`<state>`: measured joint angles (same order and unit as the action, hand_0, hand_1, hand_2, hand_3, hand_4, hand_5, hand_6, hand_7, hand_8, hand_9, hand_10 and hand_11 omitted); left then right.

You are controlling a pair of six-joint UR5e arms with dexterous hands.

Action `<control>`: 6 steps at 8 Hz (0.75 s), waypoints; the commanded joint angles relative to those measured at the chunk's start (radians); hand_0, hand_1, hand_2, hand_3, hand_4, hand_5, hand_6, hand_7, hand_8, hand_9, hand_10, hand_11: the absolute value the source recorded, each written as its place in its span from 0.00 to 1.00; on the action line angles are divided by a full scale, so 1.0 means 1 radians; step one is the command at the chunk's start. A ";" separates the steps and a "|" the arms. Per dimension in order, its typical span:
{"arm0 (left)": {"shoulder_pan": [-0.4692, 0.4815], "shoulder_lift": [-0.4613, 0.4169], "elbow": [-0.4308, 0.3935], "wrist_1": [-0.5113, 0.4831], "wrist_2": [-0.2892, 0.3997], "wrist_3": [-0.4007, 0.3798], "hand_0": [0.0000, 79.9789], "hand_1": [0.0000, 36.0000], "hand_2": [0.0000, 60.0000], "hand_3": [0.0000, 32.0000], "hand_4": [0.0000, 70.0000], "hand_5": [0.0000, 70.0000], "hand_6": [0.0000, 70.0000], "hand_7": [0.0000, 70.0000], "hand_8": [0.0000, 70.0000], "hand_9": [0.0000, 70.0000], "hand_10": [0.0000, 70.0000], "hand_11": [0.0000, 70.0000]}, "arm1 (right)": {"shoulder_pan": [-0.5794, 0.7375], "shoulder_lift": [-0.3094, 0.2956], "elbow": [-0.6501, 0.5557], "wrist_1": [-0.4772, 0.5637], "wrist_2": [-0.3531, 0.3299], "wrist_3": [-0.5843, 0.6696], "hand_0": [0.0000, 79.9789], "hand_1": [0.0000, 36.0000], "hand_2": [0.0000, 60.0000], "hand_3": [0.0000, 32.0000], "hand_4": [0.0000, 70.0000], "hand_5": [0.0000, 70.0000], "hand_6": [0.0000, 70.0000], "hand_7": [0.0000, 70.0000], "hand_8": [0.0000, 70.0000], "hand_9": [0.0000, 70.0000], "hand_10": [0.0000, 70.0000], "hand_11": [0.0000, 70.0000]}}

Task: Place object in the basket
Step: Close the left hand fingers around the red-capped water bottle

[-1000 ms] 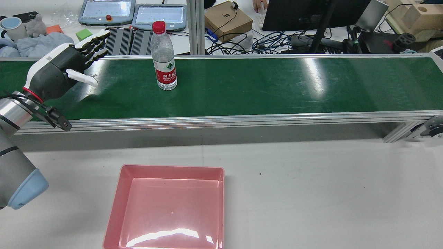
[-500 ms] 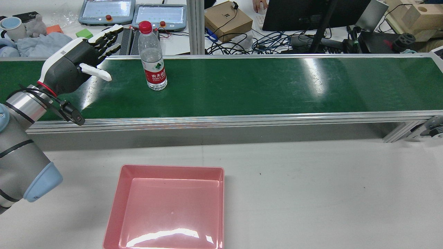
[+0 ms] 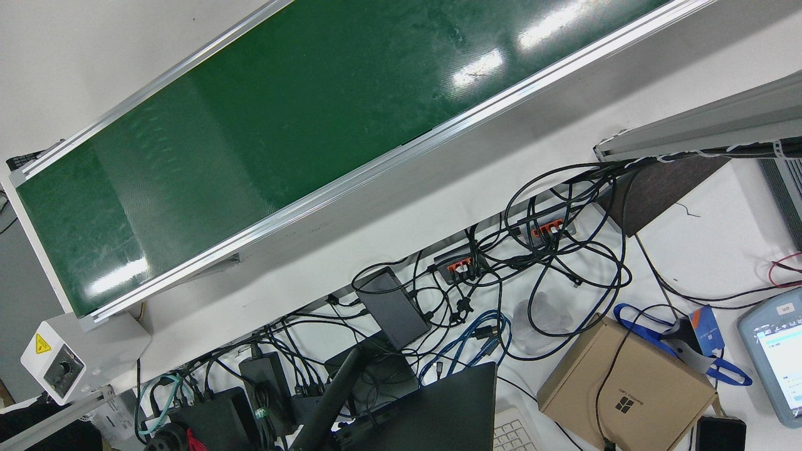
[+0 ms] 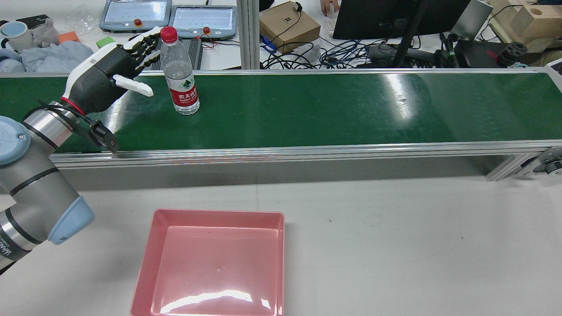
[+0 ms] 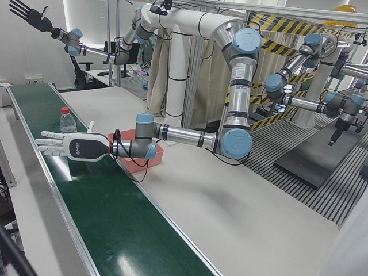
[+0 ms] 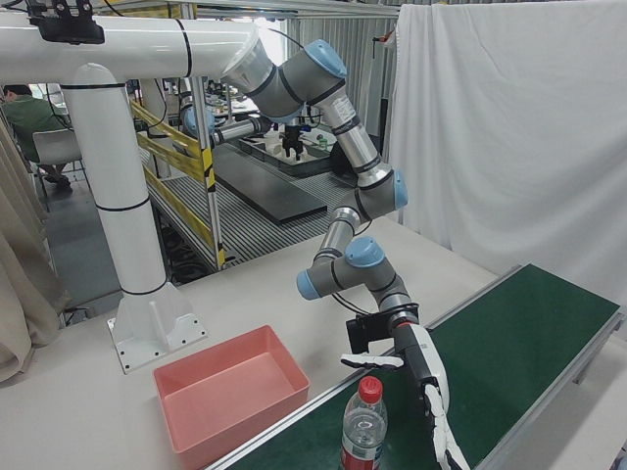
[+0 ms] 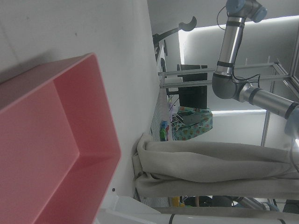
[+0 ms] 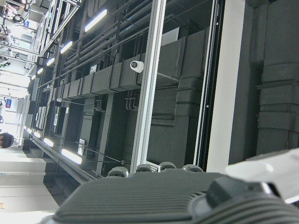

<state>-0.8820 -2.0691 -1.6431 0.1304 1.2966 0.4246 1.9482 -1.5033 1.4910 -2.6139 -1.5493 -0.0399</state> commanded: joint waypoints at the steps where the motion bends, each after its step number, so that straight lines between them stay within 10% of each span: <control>1: 0.000 -0.045 0.055 -0.015 0.003 0.000 0.64 0.23 0.00 0.00 0.12 0.17 0.02 0.00 0.01 0.00 0.07 0.12 | 0.000 0.000 0.000 0.000 0.000 0.000 0.00 0.00 0.00 0.00 0.00 0.00 0.00 0.00 0.00 0.00 0.00 0.00; 5: 0.001 -0.046 0.048 0.005 0.007 0.000 0.64 0.24 0.00 0.00 0.12 0.19 0.02 0.00 0.03 0.01 0.07 0.12 | 0.000 0.000 0.000 0.000 0.000 0.000 0.00 0.00 0.00 0.00 0.00 0.00 0.00 0.00 0.00 0.00 0.00 0.00; 6: 0.001 -0.049 0.045 0.068 0.004 -0.001 0.67 0.39 0.00 0.00 0.10 0.37 0.05 0.08 0.12 0.13 0.15 0.25 | 0.000 0.000 0.000 0.000 0.000 0.000 0.00 0.00 0.00 0.00 0.00 0.00 0.00 0.00 0.00 0.00 0.00 0.00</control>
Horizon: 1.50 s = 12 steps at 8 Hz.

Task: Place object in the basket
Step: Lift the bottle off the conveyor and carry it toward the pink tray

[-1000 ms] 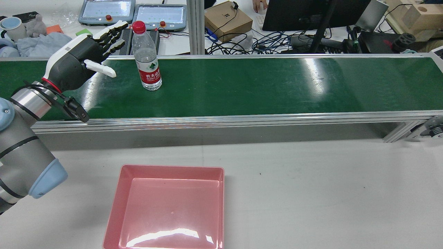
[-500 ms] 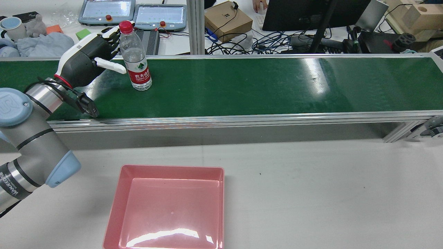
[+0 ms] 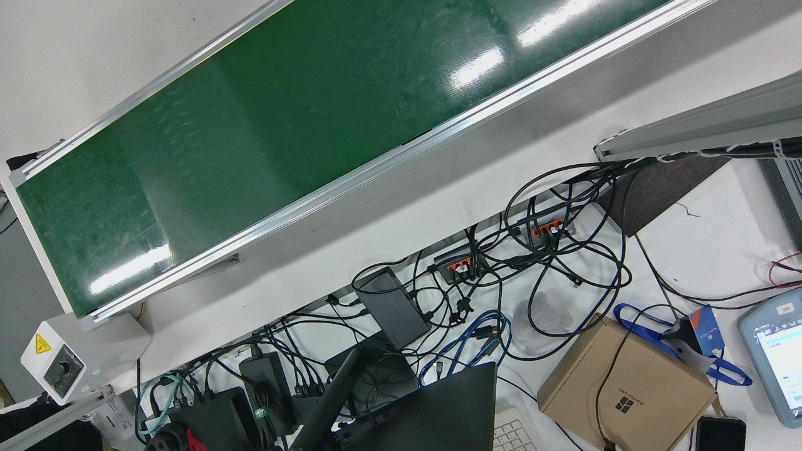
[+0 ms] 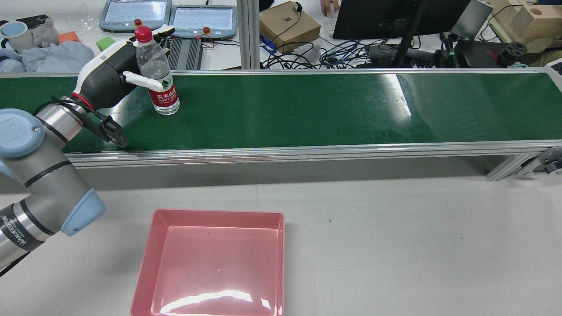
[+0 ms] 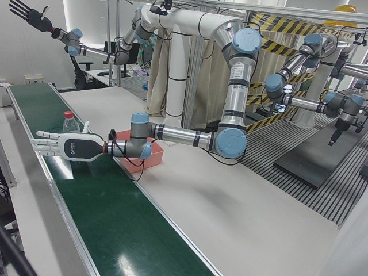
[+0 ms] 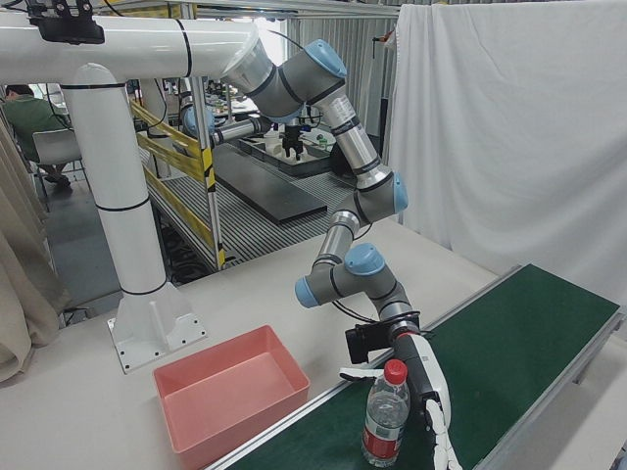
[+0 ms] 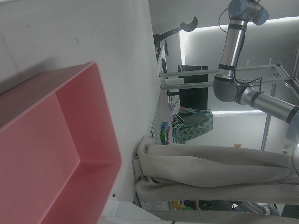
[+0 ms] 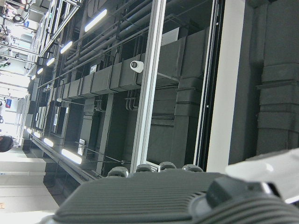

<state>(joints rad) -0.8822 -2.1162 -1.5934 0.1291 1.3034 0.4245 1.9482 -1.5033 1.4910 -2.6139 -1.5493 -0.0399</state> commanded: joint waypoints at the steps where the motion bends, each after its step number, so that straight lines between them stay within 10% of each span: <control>1: 0.002 -0.005 -0.007 0.122 -0.010 0.000 0.78 0.72 0.38 0.00 0.26 1.00 0.32 0.60 0.53 0.72 0.56 0.82 | 0.000 0.000 0.000 0.000 0.000 0.000 0.00 0.00 0.00 0.00 0.00 0.00 0.00 0.00 0.00 0.00 0.00 0.00; 2: 0.000 -0.005 -0.010 0.139 -0.012 -0.003 0.81 0.62 0.44 0.00 0.73 1.00 0.61 0.75 0.77 0.97 0.74 1.00 | 0.000 0.000 0.000 0.000 0.000 0.000 0.00 0.00 0.00 0.00 0.00 0.00 0.00 0.00 0.00 0.00 0.00 0.00; 3: 0.000 -0.004 -0.041 0.174 -0.012 -0.001 0.82 0.62 0.61 0.00 1.00 1.00 0.76 0.71 0.84 0.99 0.78 1.00 | 0.000 0.000 0.000 0.000 0.000 0.000 0.00 0.00 0.00 0.00 0.00 0.00 0.00 0.00 0.00 0.00 0.00 0.00; 4: -0.003 -0.002 -0.086 0.205 -0.012 -0.001 0.81 0.62 0.70 0.00 1.00 1.00 0.80 0.70 0.85 0.98 0.78 1.00 | 0.000 0.000 0.000 0.000 0.000 0.000 0.00 0.00 0.00 0.00 0.00 0.00 0.00 0.00 0.00 0.00 0.00 0.00; 8: 0.055 0.048 -0.328 0.331 0.000 0.002 0.76 0.49 0.37 0.00 0.89 1.00 0.67 0.64 0.79 0.93 0.72 1.00 | 0.000 0.000 0.000 0.000 0.000 0.000 0.00 0.00 0.00 0.00 0.00 0.00 0.00 0.00 0.00 0.00 0.00 0.00; 12: 0.245 0.139 -0.546 0.397 -0.001 0.011 0.78 0.50 0.27 0.00 0.79 1.00 0.60 0.57 0.75 0.90 0.70 1.00 | 0.000 0.000 0.000 0.000 0.000 0.000 0.00 0.00 0.00 0.00 0.00 0.00 0.00 0.00 0.00 0.00 0.00 0.00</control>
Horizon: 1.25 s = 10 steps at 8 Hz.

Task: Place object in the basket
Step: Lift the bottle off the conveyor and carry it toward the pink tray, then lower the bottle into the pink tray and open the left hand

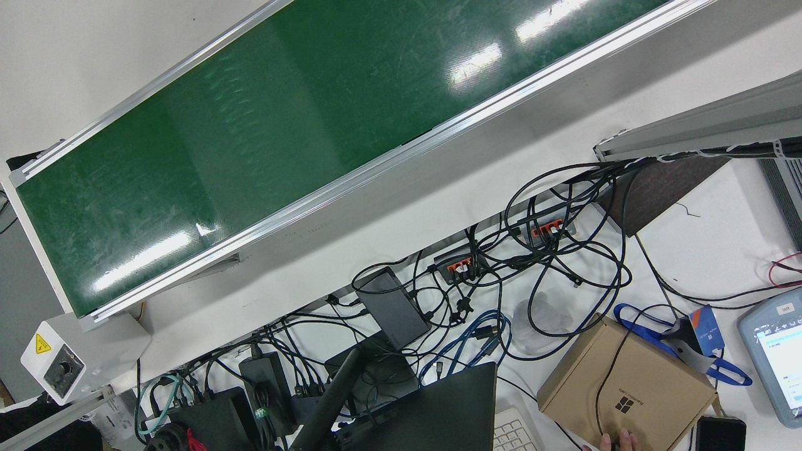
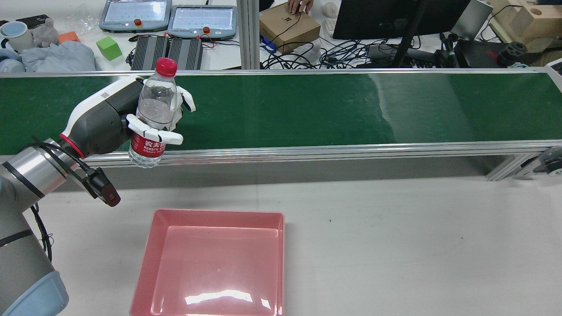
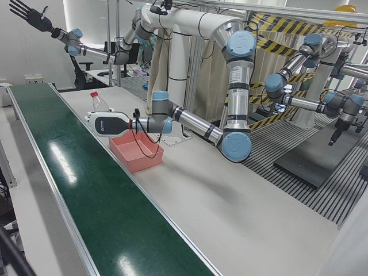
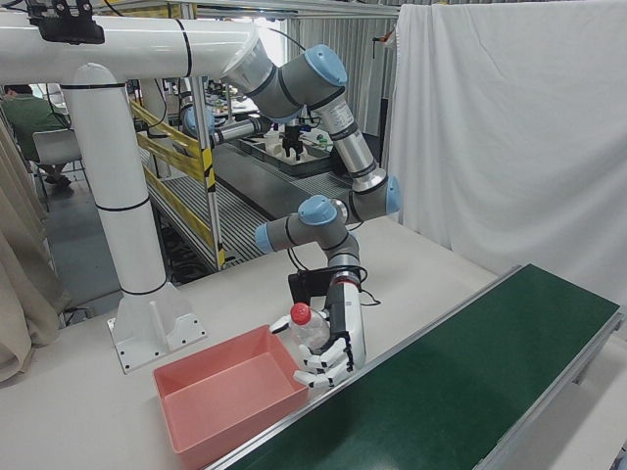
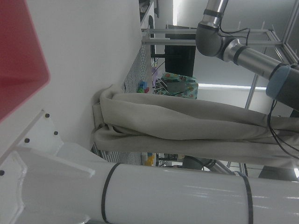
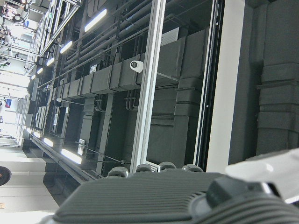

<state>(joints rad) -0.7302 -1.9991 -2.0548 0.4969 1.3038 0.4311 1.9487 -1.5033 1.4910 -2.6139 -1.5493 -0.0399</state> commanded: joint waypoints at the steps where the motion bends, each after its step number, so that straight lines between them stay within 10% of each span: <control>1: 0.128 0.022 -0.096 0.031 -0.001 0.006 0.80 0.52 0.25 0.00 0.77 1.00 0.58 0.56 0.75 0.89 0.69 0.99 | -0.001 0.000 0.000 0.000 0.000 0.000 0.00 0.00 0.00 0.00 0.00 0.00 0.00 0.00 0.00 0.00 0.00 0.00; 6: 0.296 0.023 -0.116 0.048 -0.055 0.083 0.80 0.55 0.20 0.00 0.64 1.00 0.45 0.48 0.66 0.80 0.63 0.90 | -0.001 0.000 0.000 0.000 0.000 0.000 0.00 0.00 0.00 0.00 0.00 0.00 0.00 0.00 0.00 0.00 0.00 0.00; 8: 0.296 0.154 -0.139 -0.102 -0.063 0.072 0.59 0.05 0.00 0.00 0.19 0.49 0.13 0.19 0.26 0.30 0.28 0.42 | -0.001 0.000 0.000 0.000 0.000 0.000 0.00 0.00 0.00 0.00 0.00 0.00 0.00 0.00 0.00 0.00 0.00 0.00; 10: 0.298 0.218 -0.163 -0.181 -0.061 0.069 0.26 0.00 0.00 0.00 0.17 0.32 0.05 0.03 0.11 0.10 0.15 0.22 | -0.001 0.000 0.000 0.000 0.000 0.000 0.00 0.00 0.00 0.00 0.00 0.00 0.00 0.00 0.00 0.00 0.00 0.00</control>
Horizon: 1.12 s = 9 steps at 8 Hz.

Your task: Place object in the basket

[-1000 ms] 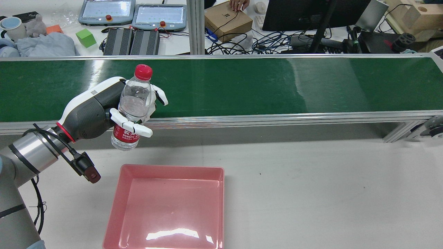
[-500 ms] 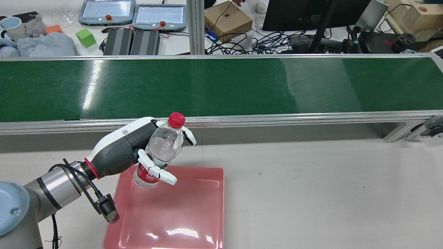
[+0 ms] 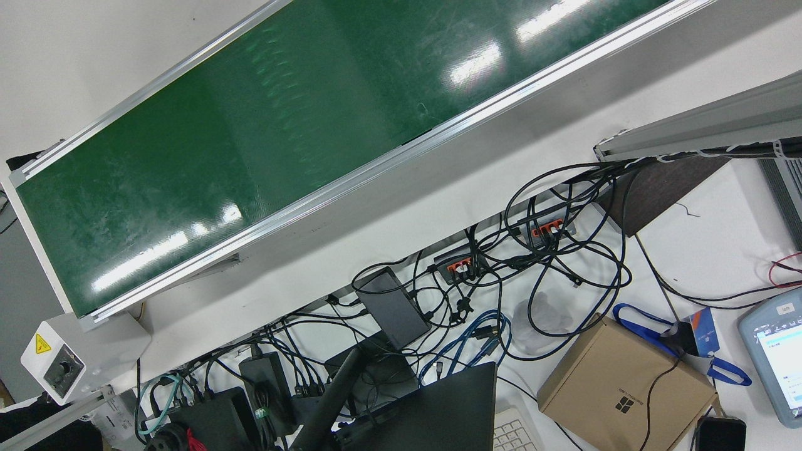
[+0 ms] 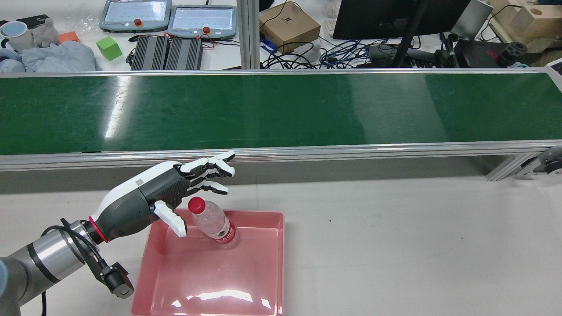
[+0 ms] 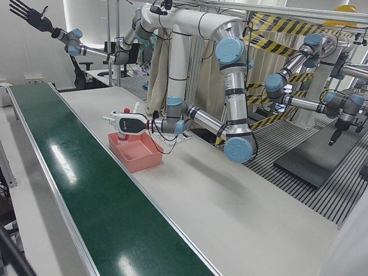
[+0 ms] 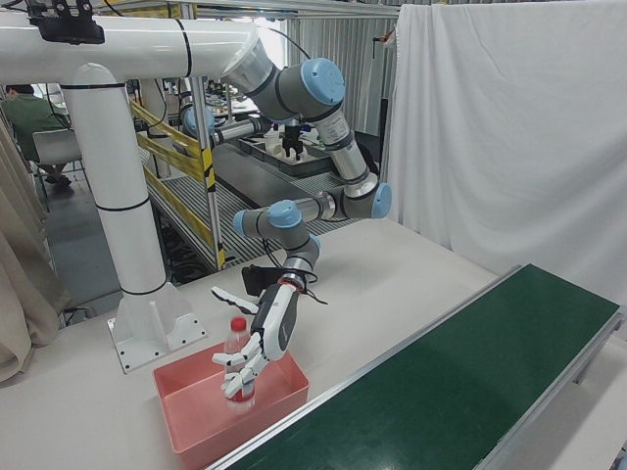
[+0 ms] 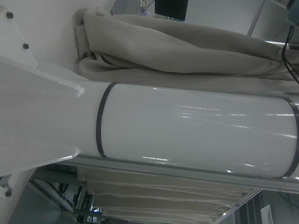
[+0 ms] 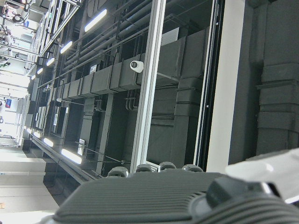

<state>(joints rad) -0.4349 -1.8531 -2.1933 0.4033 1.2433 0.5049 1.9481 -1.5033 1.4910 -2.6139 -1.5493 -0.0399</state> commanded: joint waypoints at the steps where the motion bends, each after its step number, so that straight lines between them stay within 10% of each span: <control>1: 0.002 0.072 -0.023 -0.087 0.001 -0.005 0.08 0.00 0.00 0.00 0.16 0.23 0.04 0.01 0.09 0.07 0.12 0.16 | 0.000 0.000 0.000 0.000 0.000 0.000 0.00 0.00 0.00 0.00 0.00 0.00 0.00 0.00 0.00 0.00 0.00 0.00; 9: 0.001 0.071 -0.026 -0.074 0.008 -0.006 0.10 0.00 0.00 0.00 0.12 0.29 0.02 0.00 0.06 0.05 0.09 0.12 | 0.000 0.000 0.000 0.000 0.000 0.000 0.00 0.00 0.00 0.00 0.00 0.00 0.00 0.00 0.00 0.00 0.00 0.00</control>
